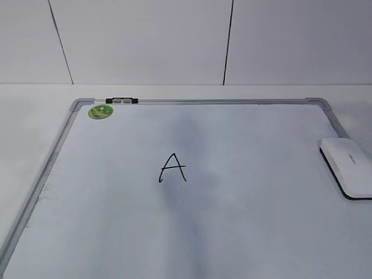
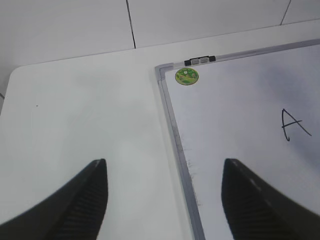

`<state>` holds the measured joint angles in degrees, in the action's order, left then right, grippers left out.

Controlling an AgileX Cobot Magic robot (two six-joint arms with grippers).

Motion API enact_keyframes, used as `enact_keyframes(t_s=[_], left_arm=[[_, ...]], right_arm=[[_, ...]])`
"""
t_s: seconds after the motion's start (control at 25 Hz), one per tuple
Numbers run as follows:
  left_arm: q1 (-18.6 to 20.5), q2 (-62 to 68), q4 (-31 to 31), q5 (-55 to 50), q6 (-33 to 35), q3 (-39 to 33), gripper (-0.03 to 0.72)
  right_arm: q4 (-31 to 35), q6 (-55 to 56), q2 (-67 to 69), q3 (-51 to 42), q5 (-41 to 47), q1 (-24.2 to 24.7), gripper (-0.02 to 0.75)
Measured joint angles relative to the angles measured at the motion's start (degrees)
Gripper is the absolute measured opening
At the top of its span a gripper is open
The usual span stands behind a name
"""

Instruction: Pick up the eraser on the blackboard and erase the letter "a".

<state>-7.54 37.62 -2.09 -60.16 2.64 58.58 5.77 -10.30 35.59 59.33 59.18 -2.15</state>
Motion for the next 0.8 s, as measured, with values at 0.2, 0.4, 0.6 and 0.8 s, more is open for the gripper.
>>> enact_keyframes(t_s=[0.2,0.4,0.6,0.8], left_arm=[[0.0,-4.7,0.0,0.0,-0.3,-4.6,0.538],[0.0,-10.5,0.0,-0.3,-0.8,-8.8,0.538],[0.0,-16.5,0.0,-1.8,-0.9,-12.8,0.538],[0.0,-21.7,-0.1,-3.1,-0.9,-18.0,0.538]], right_arm=[[0.3,0.0,-6.2,-3.0,-0.2,0.0,0.593],[0.5,0.0,-11.0,-4.1,-0.2,0.0,0.593],[0.6,0.0,-16.5,-7.8,-0.1,0.0,0.592],[1.4,0.0,-22.7,-13.2,0.3,0.0,0.593]])
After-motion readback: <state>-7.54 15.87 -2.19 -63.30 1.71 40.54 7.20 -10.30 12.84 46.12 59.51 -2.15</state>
